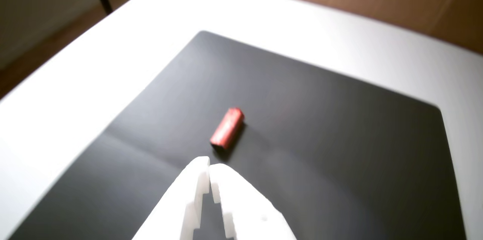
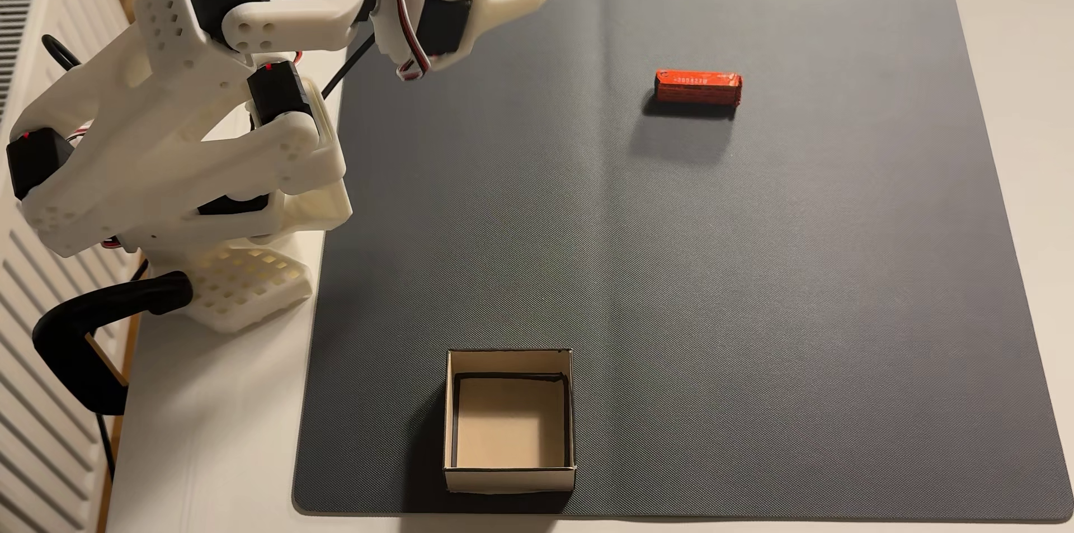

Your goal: Pick the red object and place it in the box

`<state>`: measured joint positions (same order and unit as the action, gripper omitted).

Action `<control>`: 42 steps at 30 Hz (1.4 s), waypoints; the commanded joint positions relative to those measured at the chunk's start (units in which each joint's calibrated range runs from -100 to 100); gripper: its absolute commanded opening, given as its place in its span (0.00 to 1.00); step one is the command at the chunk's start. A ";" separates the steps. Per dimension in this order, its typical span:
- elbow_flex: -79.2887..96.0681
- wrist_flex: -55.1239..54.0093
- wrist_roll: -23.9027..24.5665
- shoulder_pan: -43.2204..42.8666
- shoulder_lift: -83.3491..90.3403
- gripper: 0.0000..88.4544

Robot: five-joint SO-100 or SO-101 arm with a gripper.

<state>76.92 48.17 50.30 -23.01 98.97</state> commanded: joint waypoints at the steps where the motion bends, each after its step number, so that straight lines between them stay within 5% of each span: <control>1: 1.41 -9.10 1.12 -2.60 0.18 0.01; 5: 2.04 -11.20 5.61 -2.15 -6.28 0.01; 13: -14.74 -11.90 5.55 2.45 -37.40 0.03; 26: -17.10 -40.31 6.02 1.04 -73.97 0.35; 42: -27.71 -46.60 7.85 -2.52 -92.33 0.36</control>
<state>52.55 2.35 57.26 -25.09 7.72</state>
